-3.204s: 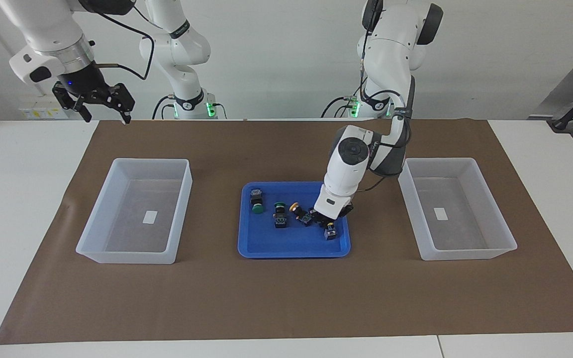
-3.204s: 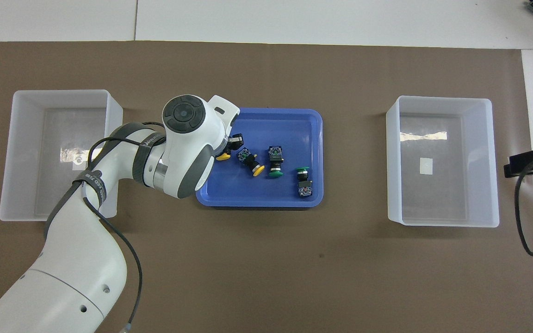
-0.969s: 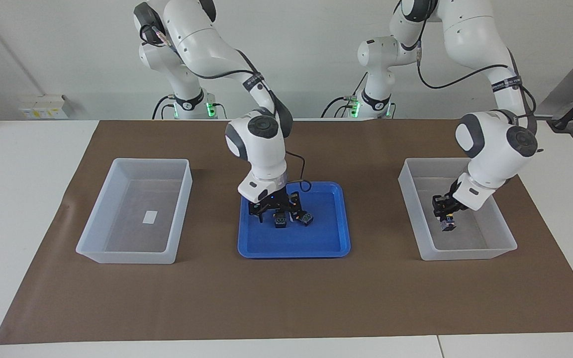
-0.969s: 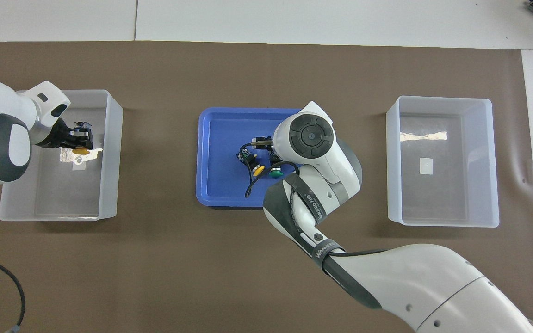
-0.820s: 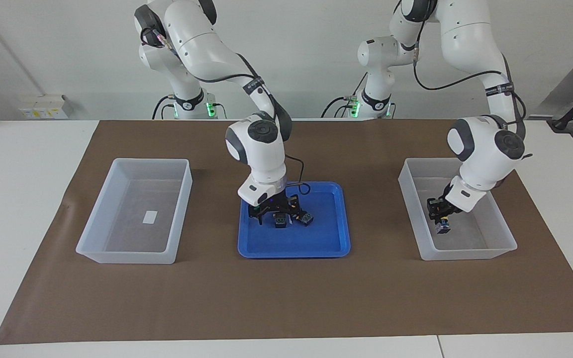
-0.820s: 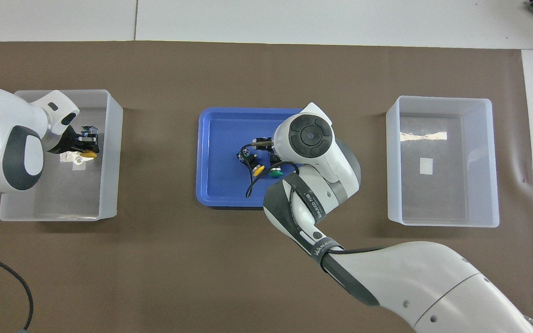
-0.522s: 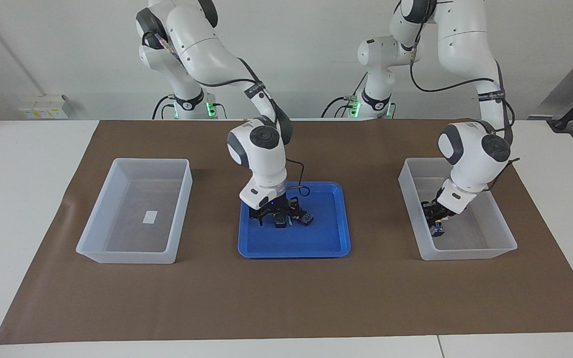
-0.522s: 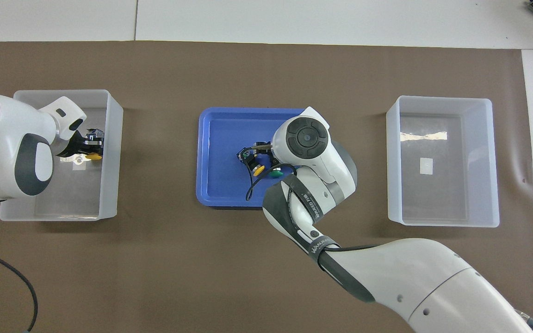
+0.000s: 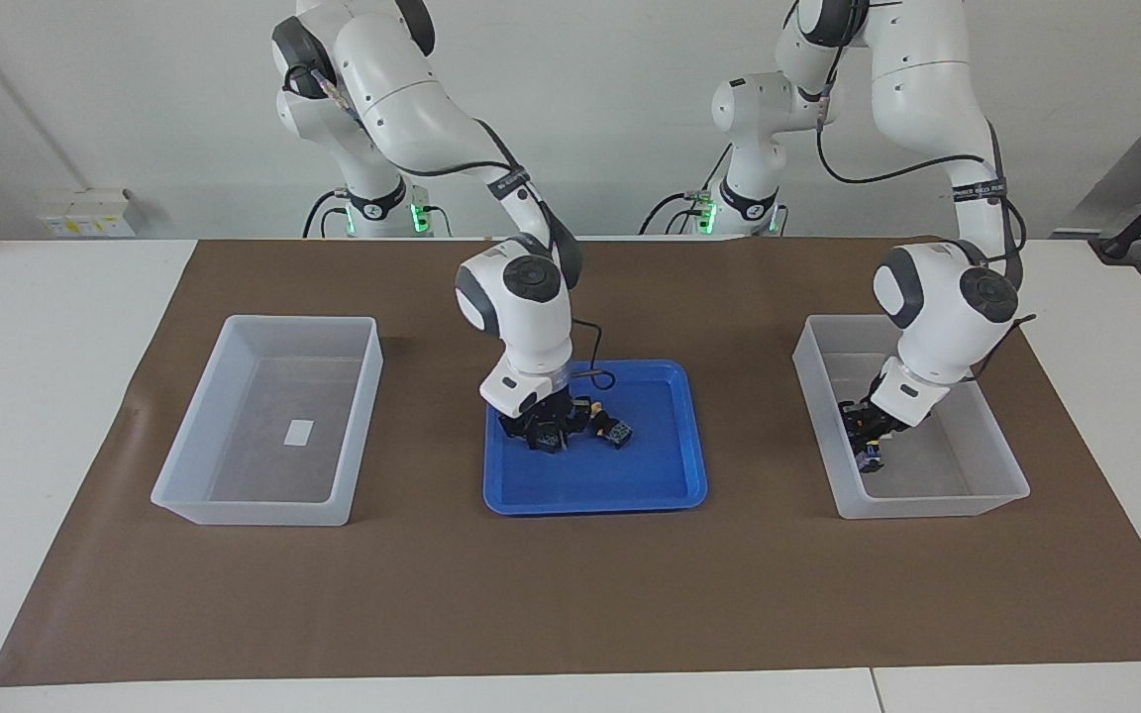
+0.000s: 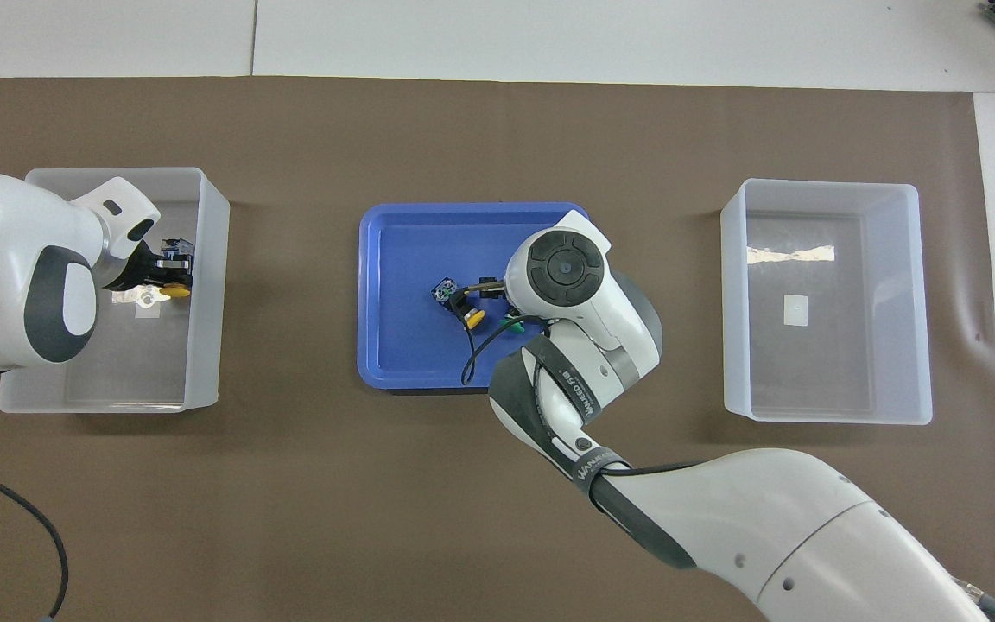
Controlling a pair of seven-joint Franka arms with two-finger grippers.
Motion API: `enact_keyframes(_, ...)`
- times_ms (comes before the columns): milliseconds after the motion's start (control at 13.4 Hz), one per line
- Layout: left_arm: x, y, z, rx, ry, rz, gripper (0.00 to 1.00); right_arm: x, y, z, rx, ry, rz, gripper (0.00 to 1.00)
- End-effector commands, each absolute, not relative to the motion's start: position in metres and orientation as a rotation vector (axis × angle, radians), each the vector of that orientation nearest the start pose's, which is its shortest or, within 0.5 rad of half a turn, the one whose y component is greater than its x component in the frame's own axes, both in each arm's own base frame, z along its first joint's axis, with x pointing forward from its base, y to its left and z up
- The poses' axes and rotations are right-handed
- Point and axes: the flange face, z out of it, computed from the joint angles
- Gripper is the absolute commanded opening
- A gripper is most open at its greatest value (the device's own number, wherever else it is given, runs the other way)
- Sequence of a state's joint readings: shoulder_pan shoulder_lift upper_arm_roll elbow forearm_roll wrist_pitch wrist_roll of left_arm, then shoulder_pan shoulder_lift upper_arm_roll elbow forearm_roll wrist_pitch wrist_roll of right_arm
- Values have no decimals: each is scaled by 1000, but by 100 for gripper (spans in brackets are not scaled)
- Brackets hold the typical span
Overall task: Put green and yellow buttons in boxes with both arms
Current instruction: 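Release the yellow button in the bin while the right gripper grasps a green button, then carry the green button to its bin while the left gripper returns to the tray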
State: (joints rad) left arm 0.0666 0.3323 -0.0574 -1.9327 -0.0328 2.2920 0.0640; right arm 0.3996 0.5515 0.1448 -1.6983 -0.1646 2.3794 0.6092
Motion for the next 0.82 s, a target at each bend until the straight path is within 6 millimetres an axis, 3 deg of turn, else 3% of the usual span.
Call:
enact_keyframes(0,636,7,345,-3183,75,-3,67,597,343,291,-3107,-23,-242,0)
enact_keyframes(224,649,12,377,-3179,74,2,74,599,338,321,-3093,8,-263,0)
enact_keyframes(447,666,3,424,-3184,94,43,74,606,298,394,-3055,137,-273,0)
enact_keyframes(596,669,-34,437,-3191,164,67,74,614,250,439,-3048,134,-286,0)
enact_keyframes(745,667,-62,438,-3192,94,75,74,621,192,465,-3082,122,-281,0)
